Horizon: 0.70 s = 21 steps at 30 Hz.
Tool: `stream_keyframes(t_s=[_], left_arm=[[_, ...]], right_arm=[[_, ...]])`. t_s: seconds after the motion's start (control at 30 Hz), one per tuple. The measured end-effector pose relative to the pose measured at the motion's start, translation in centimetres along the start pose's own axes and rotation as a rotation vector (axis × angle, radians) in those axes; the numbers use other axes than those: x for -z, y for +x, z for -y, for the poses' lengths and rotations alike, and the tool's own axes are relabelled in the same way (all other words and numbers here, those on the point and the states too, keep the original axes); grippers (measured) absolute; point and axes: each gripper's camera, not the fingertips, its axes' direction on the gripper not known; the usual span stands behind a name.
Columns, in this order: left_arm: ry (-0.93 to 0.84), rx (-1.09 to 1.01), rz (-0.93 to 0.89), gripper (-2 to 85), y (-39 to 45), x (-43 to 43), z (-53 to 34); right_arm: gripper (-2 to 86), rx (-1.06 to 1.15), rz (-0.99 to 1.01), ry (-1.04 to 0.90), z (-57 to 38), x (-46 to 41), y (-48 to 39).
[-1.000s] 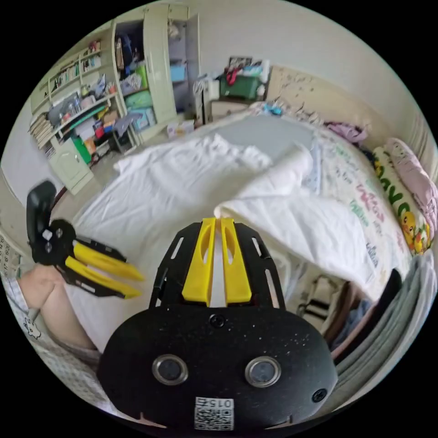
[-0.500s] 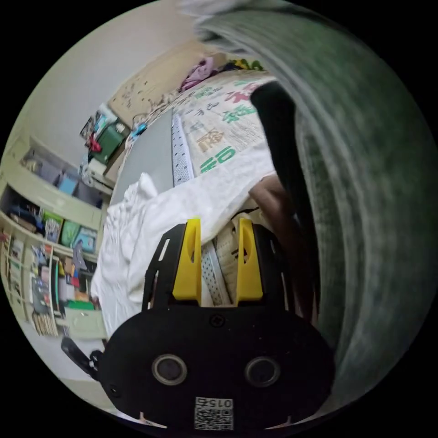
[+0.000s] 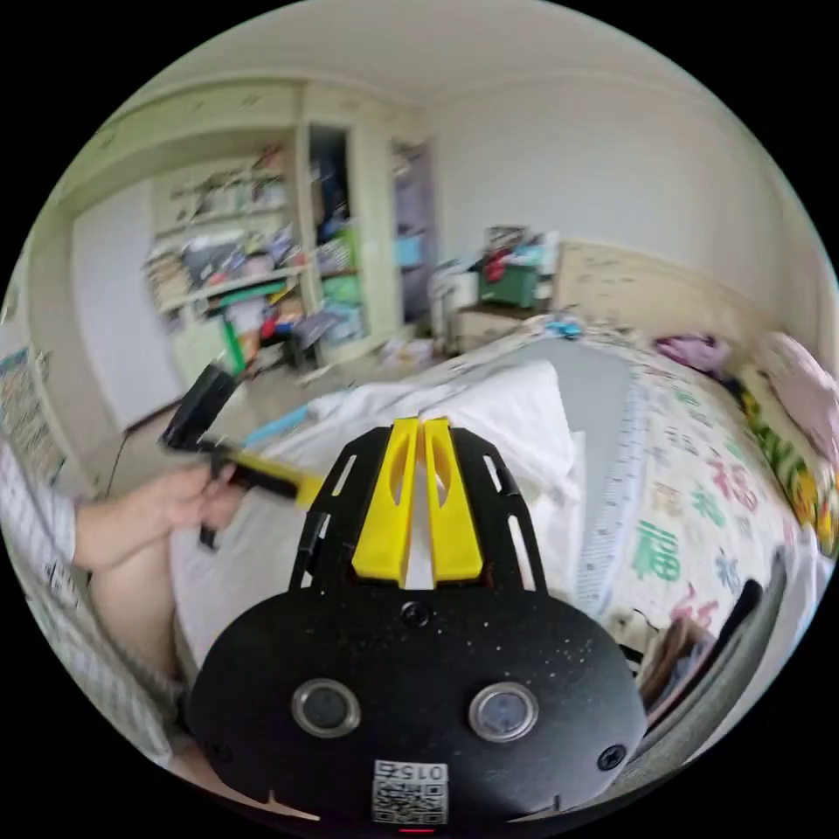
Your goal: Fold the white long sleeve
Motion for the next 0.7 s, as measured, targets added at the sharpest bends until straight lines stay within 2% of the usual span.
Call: stream_keyframes(t_s=[0.03,0.13,0.23,0.33,0.5,0.6,0.7], left_arm=[[0.044,0.04,-0.026,9.1,-0.9,1.1,-0.2],[0.22,0.264,-0.111,10.9,-6.1,6.0,-2.0],[0.312,0.417,-0.155,11.5,-9.7,8.7,-3.9],[0.25,0.402,-0.12,12.7,-10.0,9.1,-3.7],[0.036,0.243,0.149,13.1,-8.0,7.8,-1.4],[-0.016,0.191,0.266,12.1,-7.3,6.4,-0.9],[0.009,0.182,0.304,8.3,-6.7,5.9,-1.1]], right_arm=[[-0.2,0.101,0.093,-0.112,-1.7,-1.3,-4.8],[-0.4,0.212,0.208,-0.312,-9.1,-4.0,-12.5],[-0.4,0.217,0.239,-0.425,-14.6,-5.0,-14.9],[-0.2,0.223,0.276,-0.458,-16.9,-3.5,-15.6],[0.3,0.138,0.237,-0.446,-21.7,0.2,-13.8],[0.5,0.08,0.275,-0.443,-24.9,1.1,-12.6],[0.6,0.07,0.274,-0.454,-25.8,2.2,-12.4]])
